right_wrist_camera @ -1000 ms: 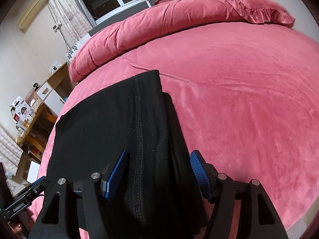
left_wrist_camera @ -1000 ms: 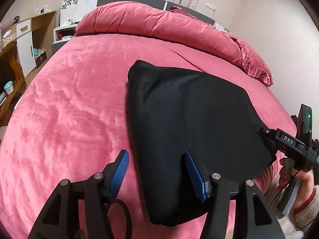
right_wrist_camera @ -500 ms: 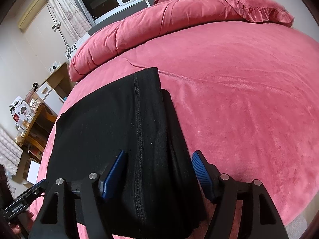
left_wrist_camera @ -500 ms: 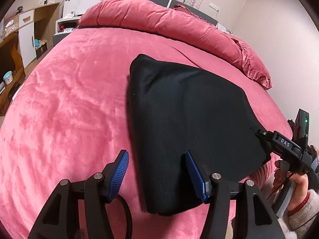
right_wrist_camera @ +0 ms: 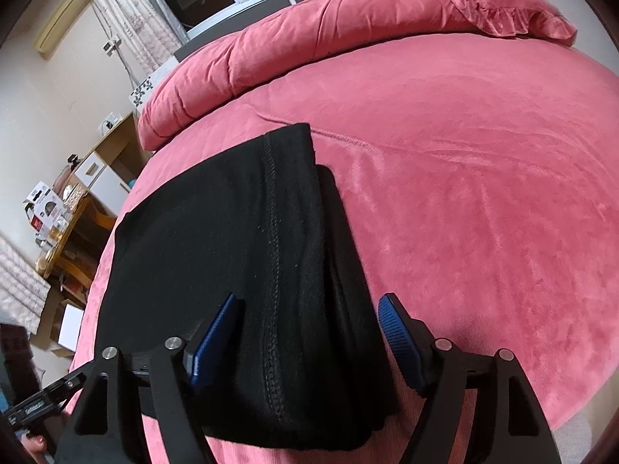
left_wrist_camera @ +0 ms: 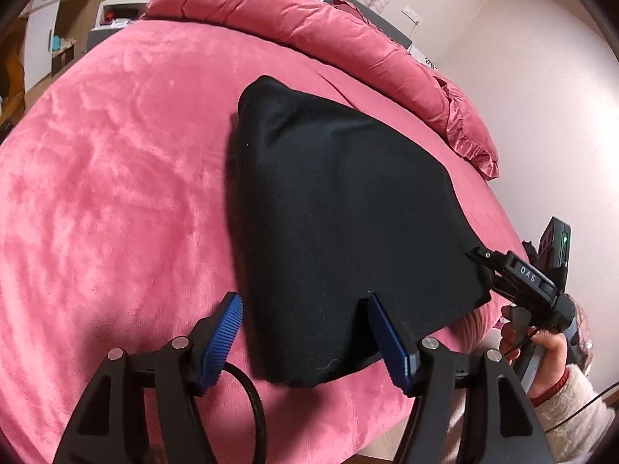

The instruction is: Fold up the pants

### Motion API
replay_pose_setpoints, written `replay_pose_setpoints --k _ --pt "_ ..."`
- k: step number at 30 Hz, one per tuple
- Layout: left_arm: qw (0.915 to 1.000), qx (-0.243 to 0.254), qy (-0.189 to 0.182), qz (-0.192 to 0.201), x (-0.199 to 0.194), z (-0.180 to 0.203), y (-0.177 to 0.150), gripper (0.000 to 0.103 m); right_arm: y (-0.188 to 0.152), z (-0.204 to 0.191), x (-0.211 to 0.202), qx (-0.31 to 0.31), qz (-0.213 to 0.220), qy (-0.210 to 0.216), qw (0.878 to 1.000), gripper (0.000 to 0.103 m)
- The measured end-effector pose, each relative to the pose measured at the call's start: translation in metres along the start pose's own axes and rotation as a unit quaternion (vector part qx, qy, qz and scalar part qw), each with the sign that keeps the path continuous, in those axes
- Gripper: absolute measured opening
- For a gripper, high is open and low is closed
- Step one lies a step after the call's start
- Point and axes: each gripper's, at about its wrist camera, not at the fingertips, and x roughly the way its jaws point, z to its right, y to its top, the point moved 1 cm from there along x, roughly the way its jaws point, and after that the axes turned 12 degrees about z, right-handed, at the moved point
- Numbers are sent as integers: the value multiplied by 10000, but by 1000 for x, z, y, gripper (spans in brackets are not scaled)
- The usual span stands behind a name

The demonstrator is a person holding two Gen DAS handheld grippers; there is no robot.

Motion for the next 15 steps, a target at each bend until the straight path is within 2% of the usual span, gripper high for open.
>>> replay_pose_setpoints --k 8,15 --pt "9977 -488 -399 -248 22 -10 18 69 -5 16 10 462 -216 385 9980 81" --pt "9931 -897 -593 -467 35 -20 14 73 -10 20 16 720 -317 607 9950 82"
